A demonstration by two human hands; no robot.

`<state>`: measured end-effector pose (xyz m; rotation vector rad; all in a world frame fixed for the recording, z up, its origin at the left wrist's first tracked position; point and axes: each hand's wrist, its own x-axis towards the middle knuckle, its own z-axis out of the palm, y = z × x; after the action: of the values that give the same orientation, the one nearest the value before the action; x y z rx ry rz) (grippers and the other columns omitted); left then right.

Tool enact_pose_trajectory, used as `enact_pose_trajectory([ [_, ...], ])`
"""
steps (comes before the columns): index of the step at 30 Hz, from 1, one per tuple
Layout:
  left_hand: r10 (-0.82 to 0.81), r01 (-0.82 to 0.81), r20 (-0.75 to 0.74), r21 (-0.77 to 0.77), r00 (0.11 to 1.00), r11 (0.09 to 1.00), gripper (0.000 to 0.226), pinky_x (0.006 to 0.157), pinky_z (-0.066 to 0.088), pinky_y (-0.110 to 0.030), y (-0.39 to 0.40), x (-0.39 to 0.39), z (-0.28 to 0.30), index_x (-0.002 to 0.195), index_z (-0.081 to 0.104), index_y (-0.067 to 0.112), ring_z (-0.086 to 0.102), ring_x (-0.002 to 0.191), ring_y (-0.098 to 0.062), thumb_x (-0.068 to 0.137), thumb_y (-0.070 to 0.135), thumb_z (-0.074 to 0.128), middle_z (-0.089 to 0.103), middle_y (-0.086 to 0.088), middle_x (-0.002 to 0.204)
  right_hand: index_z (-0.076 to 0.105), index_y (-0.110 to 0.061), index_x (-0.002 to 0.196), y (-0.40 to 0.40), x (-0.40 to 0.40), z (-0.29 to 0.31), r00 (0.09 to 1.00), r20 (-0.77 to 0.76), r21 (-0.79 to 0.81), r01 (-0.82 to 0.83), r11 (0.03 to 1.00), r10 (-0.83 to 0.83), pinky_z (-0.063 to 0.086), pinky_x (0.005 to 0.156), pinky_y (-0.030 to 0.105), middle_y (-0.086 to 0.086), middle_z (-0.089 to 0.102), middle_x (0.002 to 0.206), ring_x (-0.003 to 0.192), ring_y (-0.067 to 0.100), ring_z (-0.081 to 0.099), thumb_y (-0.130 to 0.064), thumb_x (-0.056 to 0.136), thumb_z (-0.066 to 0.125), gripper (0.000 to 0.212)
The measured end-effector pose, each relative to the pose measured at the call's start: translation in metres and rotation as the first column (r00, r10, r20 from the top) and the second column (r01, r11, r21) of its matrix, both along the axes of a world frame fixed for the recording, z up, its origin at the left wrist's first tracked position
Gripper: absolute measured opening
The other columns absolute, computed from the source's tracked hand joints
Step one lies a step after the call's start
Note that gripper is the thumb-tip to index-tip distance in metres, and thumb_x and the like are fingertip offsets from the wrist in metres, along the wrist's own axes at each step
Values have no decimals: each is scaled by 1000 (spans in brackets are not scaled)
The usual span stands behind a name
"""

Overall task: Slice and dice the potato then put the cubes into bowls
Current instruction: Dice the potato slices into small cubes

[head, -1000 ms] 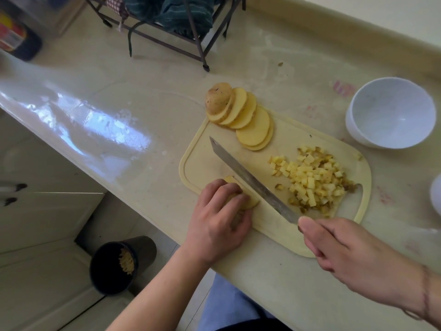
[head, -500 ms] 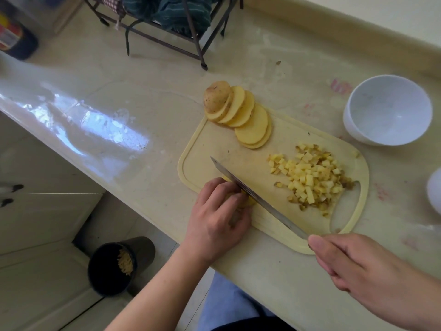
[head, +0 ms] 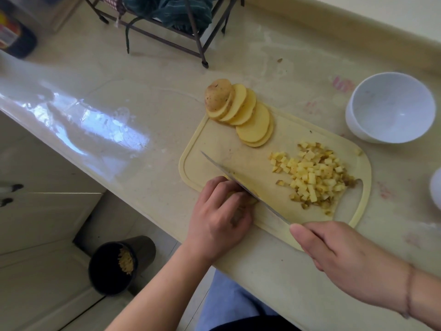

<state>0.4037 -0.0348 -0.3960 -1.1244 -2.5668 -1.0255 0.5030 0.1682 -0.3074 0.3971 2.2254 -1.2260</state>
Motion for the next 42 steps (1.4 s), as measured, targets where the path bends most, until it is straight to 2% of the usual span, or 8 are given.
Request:
enact_pose_trajectory([
  [10,1,-1,5,-27,1000,1000,13,85,54,-42,-3,0,-2,89,75,-1,63,100,-37,79,5,81,69,-16,96,37,-9,60,5,-3,-5,999,-31,-46,26,999,-27,31,50,30,-3,32,51,49,8,32,-79,80,28,73],
  [16,7,-7,15,-33,1000,999,13,86,54,-40,-2,1,-2,89,75,-2,62,102,-36,79,5,80,68,-16,95,40,-13,57,-1,0,-3,998,-52,33,21,999,-19,38,54,32,1,42,50,48,11,40,-78,80,24,71],
  [25,21,-21,-11,-37,1000,999,16,89,53,-36,-3,2,-3,92,75,-2,59,107,-33,79,4,79,69,-16,98,38,-14,56,-11,-8,-5,995,-104,96,1,995,9,38,54,34,-1,39,49,51,17,43,-79,82,21,72],
  [32,14,-15,-33,-30,999,999,13,90,53,-38,-6,3,-4,91,75,-2,59,103,-34,82,6,80,69,-17,98,38,-8,59,-5,-5,-1,998,-27,9,64,998,-64,34,49,35,-3,34,49,46,8,33,-80,78,27,76],
  [36,29,-29,-24,-5,999,1000,10,89,53,-38,-8,5,-3,89,74,-2,59,99,-34,84,6,79,68,-17,96,37,-8,60,-4,-3,9,994,66,-60,91,994,-87,26,42,16,-5,32,47,41,7,28,-72,87,29,70],
  [38,28,-29,-14,-5,1000,1000,11,89,53,-39,-8,5,-4,90,74,-3,60,100,-34,85,6,79,68,-17,97,38,-15,58,-4,0,14,991,96,-96,103,990,-94,28,41,15,-6,33,45,40,6,28,-68,85,32,60],
  [42,22,-22,3,-6,1000,1000,11,88,53,-40,-8,5,-4,92,75,-3,62,101,-36,84,4,79,69,-17,100,41,-19,57,-3,5,16,995,83,-66,58,996,-52,30,45,17,-6,37,44,41,5,32,-81,74,31,66],
])
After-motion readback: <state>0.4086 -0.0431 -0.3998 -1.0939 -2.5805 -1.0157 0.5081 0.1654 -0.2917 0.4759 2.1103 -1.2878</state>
